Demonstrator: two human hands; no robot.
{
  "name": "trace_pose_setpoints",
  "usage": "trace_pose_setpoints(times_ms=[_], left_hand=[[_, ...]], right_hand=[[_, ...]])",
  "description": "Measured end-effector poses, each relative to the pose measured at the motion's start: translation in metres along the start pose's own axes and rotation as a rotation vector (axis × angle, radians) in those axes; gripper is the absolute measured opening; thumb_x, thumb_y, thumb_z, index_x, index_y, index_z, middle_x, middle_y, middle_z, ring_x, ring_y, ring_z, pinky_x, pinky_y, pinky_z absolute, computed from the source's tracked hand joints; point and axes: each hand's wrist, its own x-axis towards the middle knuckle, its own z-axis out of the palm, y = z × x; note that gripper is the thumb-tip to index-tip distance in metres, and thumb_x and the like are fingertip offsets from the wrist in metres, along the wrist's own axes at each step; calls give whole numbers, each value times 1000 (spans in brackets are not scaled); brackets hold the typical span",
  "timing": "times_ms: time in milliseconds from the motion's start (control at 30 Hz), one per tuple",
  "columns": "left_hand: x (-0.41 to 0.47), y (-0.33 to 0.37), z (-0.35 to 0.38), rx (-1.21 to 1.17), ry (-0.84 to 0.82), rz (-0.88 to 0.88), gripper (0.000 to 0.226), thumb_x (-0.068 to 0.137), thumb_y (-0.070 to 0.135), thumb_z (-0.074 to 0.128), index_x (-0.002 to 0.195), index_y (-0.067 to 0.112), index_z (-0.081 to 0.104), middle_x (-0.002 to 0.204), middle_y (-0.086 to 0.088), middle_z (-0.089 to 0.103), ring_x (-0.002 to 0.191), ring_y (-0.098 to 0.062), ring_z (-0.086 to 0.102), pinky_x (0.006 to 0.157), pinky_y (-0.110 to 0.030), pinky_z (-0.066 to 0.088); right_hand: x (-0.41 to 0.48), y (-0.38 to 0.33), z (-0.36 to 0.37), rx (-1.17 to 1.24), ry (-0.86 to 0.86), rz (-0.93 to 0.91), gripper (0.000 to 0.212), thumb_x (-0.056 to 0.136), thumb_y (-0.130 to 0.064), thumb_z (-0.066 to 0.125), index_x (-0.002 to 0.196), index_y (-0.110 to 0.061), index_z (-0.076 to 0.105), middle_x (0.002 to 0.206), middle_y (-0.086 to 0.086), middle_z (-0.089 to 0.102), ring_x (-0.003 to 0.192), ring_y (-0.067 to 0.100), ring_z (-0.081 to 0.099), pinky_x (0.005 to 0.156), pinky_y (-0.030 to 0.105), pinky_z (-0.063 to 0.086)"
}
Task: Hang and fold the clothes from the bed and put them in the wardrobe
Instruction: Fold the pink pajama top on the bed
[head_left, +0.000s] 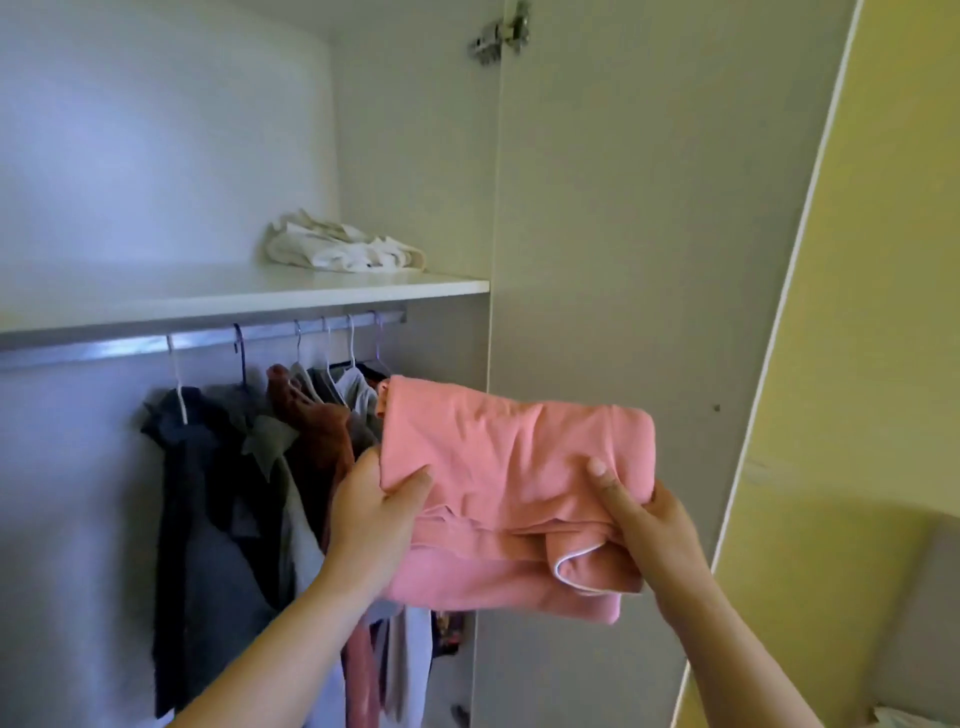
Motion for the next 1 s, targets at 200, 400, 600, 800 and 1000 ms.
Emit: trace_pose_setpoints(times_ms=[200,400,600,800,1000], left_hand=[[108,59,-8,-11,33,207,10,85,15,67,86,24,65,82,8,69,74,0,63,59,-17,41],[189,109,-17,-52,32,280,10,84,18,70,86,27,67,80,13,71,79,-8,66,68,-26,49],[260,155,-24,-19,37,222,14,86,13,67,100,16,71,96,-7,74,91,-28,70,87,-43,54],[323,183,-31,117,127,168,21,88,11,66,108,6,67,104,-14,71,95,-33,68,89,-47,54],[380,197,-49,221,242,196,25,84,18,71,105,5,68,102,-11,70,92,-29,67,79,-39,55]], right_hand=[[93,-87,26,89,-12,-169,67,60,-78,64,87,-18,70,81,-5,75,79,12,70,72,33,54],[165,-151,45,213,-106,-301,63,59,-73,73,86,-16,74,78,-6,76,74,10,73,71,34,54],[236,-203,72,336,-299,-403,61,56,-62,78,94,-15,74,88,-4,77,84,14,74,81,36,57],[302,-241,106,422,-474,-395,47,72,-43,80,105,-10,72,96,4,77,92,24,73,89,47,57],[341,-270,148,509,-620,-339,44,77,-34,79,109,-7,69,96,8,77,88,25,73,73,35,59]])
